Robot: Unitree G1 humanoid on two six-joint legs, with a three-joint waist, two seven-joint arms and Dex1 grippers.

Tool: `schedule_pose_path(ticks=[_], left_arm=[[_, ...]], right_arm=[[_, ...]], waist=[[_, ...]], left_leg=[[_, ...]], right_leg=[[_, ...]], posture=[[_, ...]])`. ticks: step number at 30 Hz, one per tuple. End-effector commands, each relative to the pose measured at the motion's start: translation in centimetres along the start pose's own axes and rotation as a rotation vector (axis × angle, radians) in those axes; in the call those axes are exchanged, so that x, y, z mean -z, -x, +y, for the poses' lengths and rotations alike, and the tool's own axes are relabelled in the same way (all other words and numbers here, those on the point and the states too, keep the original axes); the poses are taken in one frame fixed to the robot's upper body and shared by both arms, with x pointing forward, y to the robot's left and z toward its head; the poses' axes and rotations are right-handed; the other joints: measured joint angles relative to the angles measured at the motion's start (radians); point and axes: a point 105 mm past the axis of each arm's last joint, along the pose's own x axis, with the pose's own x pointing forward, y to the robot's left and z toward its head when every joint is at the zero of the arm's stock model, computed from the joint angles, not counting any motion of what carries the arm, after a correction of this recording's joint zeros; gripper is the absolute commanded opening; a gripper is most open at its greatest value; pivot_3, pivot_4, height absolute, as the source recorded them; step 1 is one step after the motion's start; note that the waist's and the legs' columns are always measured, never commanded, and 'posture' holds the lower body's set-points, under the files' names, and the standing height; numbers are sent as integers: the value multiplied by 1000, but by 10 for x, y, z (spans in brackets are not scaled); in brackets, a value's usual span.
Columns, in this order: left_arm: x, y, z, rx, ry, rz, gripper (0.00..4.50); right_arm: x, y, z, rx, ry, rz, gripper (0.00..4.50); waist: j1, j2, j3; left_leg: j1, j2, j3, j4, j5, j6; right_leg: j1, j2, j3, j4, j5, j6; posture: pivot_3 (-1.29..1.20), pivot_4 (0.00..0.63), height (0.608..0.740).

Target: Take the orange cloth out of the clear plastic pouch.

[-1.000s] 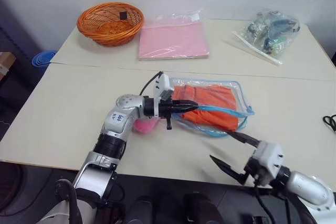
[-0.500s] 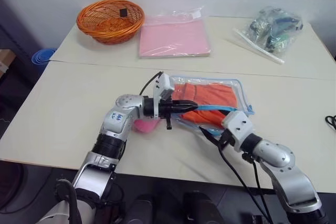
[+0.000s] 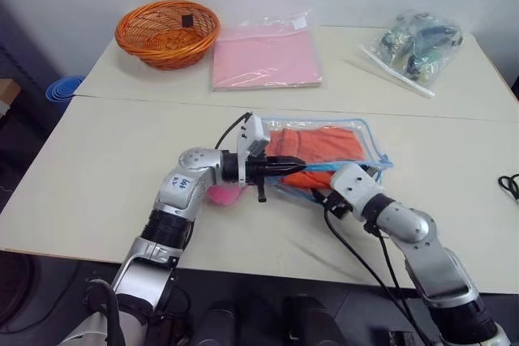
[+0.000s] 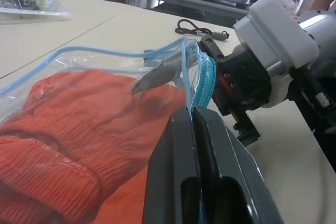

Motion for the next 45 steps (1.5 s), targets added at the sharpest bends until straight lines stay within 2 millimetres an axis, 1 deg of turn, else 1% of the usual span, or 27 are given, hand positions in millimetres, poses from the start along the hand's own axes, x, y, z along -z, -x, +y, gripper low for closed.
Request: schedule_pose_path(ticks=[1, 5, 8, 12, 16, 19, 21, 23, 24, 26, 29, 31, 32, 34, 35, 36, 39, 41, 43, 45], left_arm=[[-10, -4, -3, 17, -26, -32, 33], [-11, -7, -3, 20, -24, -42, 33], [-12, -8, -2, 19, -21, -49, 0], [-13, -8, 0, 2, -4, -62, 0], [-10, -5, 4, -31, 24, -59, 0], [-6, -3, 7, -63, 51, -49, 0], [0, 1, 13, -107, 83, -32, 0], [3, 3, 18, -140, 104, -23, 0], [5, 5, 23, -173, 125, -23, 0], [7, 8, 31, -228, 156, -26, 0], [5, 10, 39, -278, 198, -53, 0], [2, 12, 45, -314, 224, -82, 0], [1, 13, 46, -325, 231, -91, 0], [-2, 17, 52, -359, 266, -121, 0], [-3, 20, 56, -385, 284, -137, 0], [-4, 24, 59, -408, 303, -150, 0], [-3, 34, 67, -454, 303, -150, 0], [-5, 41, 71, -477, 303, -158, 0], [-6, 47, 72, -477, 279, -145, 0], [-8, 50, 68, -452, 245, -120, 0]], right_arm=[[4, -10, 7, -58, 28, 50, 4500], [3, -24, 10, -80, 49, 36, 4500], [1, -30, 11, -90, 45, 12, 3865], [-3, -29, 0, -57, 66, -11, 2512], [-6, -22, -6, -76, 77, -31, 1076], [-12, -14, -10, -89, 84, -59, 47], [-23, -1, -10, -149, 47, -112, 19], [-29, 7, -10, -177, 24, -138, 19], [-34, 16, -7, -232, -12, -174, 19], [-42, 33, -9, -283, -32, -246, 19], [-39, 64, 1, -443, -72, -277, 19], [-41, 88, 4, -518, -182, -286, 19], [-43, 94, 5, -535, -216, -293, 19], [-52, 112, 8, -589, -323, -328, 19], [-61, 122, 5, -587, -363, -368, 19], [-64, 131, 2, -577, -422, -374, 19], [-67, 150, -15, -518, -600, -388, 19], [-67, 158, -34, -431, -674, -410, 19], [-57, 167, -70, -234, -669, -431, 19], [-44, 181, -107, -45, -640, -436, 19]], waist=[[-4, 0, 0], [-12, -1, -1], [-13, -2, -1], [-12, -2, -1], [-11, -2, -1], [-11, -2, -1], [-10, -2, -1], [-11, -2, -1], [-10, -2, -1], [-9, -2, -1], [-4, -2, -1], [5, -2, -1], [10, -2, -1], [9, -3, -1], [11, -3, 0], [12, -3, 0], [14, -3, 0], [14, -4, 0], [13, -4, 0], [16, -4, 0]], left_leg=[[0, 0, 0, 0, 0, 0], [0, 0, 0, 1, 0, 0], [1, 0, 0, 1, 0, 0], [1, 0, 0, 1, 0, 0], [0, 0, 0, 1, 0, 0], [0, 0, 0, 1, 0, 1], [0, 0, 0, 1, 0, 1], [0, 0, -1, 1, 0, 1], [0, 0, 0, 1, 0, 1], [0, 0, -1, 1, -1, 1], [0, 0, 0, 1, -1, 1], [0, 0, -1, 2, -1, 2], [0, 0, -1, 2, -1, 2], [0, 0, 0, 2, -2, 3], [0, 0, 0, 2, -2, 3], [1, 0, -1, 2, -2, 3], [2, 1, -1, 2, -2, 2], [2, 1, -1, 2, -2, 3], [2, 0, 0, 2, -2, 3], [2, 0, 0, 2, -2, 3]], right_leg=[[0, 0, 0, 0, 0, 0], [0, 0, 0, 1, 0, 0], [1, 0, 0, 1, 0, 0], [1, 0, 0, 1, 0, 0], [1, 0, 0, 0, 0, 0], [1, -1, 0, 0, 0, 0], [1, -1, 0, 0, 0, 0], [1, -1, 0, 0, 0, 0], [1, -1, 0, 0, 0, 0], [1, -1, 0, 0, 0, 0], [1, -1, 0, 0, 0, 0], [3, 0, -1, -1, 0, 0], [3, -1, -1, -2, 0, 0], [3, -1, 0, -2, 0, 0], [3, -1, 0, -2, 0, 0], [3, 0, -1, -1, 0, 0], [5, 0, -1, -2, 0, 0], [5, -1, -1, -2, 0, 1], [5, -1, -1, -3, 0, 1], [5, -1, -1, -3, 0, 1]], posture=[[0, 150, 740], [0, 150, 740], [0, 150, 740], [0, 150, 740], [0, 150, 740], [0, 150, 740], [0, 150, 740], [0, 150, 740], [0, 150, 740], [0, 150, 740], [0, 150, 740], [0, 150, 740], [0, 150, 740], [0, 150, 740], [0, 150, 740], [0, 150, 740], [0, 150, 740], [0, 150, 740], [0, 150, 740], [0, 150, 740]])
